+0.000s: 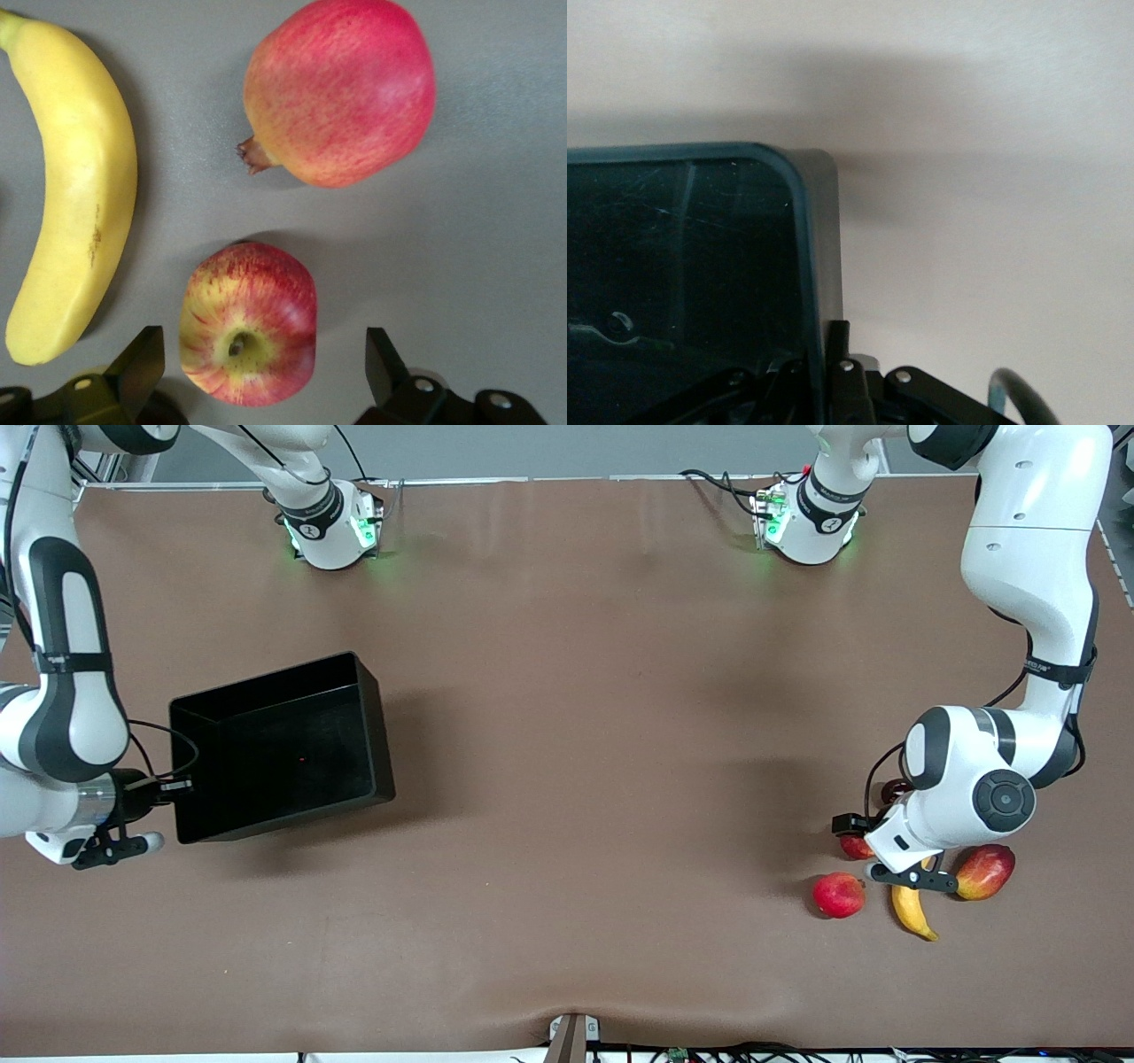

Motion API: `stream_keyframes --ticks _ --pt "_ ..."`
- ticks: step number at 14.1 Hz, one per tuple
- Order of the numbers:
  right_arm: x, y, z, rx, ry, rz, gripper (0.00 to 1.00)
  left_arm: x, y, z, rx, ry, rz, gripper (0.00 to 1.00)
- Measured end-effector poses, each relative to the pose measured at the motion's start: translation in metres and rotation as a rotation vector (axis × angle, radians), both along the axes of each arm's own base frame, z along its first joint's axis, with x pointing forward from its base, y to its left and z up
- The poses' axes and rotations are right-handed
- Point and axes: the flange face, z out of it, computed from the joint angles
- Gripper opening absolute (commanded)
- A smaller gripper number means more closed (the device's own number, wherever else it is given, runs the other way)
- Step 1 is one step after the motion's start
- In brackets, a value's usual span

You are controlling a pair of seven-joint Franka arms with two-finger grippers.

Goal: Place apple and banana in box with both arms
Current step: 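Grasp the apple with the left gripper while the right gripper slides the box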

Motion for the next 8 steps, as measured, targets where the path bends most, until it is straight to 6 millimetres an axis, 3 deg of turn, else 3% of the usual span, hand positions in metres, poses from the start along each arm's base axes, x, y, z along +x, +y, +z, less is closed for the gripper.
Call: stream_keyframes --ticks 2,5,6,7,8 --pt "0.002 0.057 0.011 -0.033 0.029 -0.048 0.0 -0.002 0.002 -0.004 0.011 -0.002 -0.008 1.0" --pt "-0.004 0.175 0.017 -0.055 0.06 -0.1 0.0 -0.002 0.005 -0.005 0.014 -0.01 -0.007 1.0" --pt "-0.01 0.212 0.017 -0.065 0.067 -0.118 0.0 -0.002 0.008 -0.007 0.014 -0.012 -0.003 0.84" --pt "-0.016 0.247 0.015 -0.083 0.059 -0.139 0.0 -0.002 0.011 -0.009 0.014 -0.012 0.002 0.59" --pt "-0.021 0.279 0.013 -0.098 0.041 -0.165 0.0 -0.002 0.013 -0.01 0.013 -0.012 0.005 0.27"
